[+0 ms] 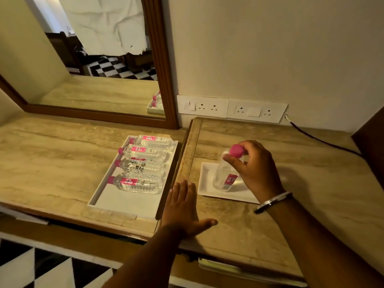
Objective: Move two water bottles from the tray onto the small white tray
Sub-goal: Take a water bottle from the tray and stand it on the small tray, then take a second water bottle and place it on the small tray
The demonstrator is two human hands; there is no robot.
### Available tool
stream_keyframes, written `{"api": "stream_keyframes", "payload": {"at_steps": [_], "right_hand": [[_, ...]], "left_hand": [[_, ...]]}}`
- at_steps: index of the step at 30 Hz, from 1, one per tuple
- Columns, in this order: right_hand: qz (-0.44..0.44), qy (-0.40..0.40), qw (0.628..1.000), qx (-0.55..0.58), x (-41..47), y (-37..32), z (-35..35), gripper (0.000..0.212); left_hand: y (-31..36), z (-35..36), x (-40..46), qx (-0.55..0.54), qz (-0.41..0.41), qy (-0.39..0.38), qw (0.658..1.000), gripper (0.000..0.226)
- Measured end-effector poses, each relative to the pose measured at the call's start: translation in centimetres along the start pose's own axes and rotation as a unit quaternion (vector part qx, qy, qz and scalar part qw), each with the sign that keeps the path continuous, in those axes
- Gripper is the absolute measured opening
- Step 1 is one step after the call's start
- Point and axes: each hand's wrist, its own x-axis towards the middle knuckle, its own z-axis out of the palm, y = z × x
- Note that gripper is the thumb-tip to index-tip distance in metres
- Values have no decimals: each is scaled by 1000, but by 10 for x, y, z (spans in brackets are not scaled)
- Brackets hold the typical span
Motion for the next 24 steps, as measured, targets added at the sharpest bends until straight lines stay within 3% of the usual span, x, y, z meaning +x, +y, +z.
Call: {"api": "stream_keyframes", "payload": {"at_steps": [14, 19, 21, 24], "right_hand": [[33, -26, 998, 41, 9, 8, 11, 41], [57, -54, 997, 22, 0, 11, 4, 64], [57, -30, 998, 19, -13, 13, -3, 69], [2, 29, 999, 15, -43, 14, -6, 57]], "left_hand": [[-6, 3, 6, 15, 16, 8, 1000, 133], [-6, 2, 5, 26, 15, -1, 1000, 134], [-5, 2, 5, 32, 13, -5, 999, 135], [-3, 0, 2, 12, 12, -1, 1000, 134]]}}
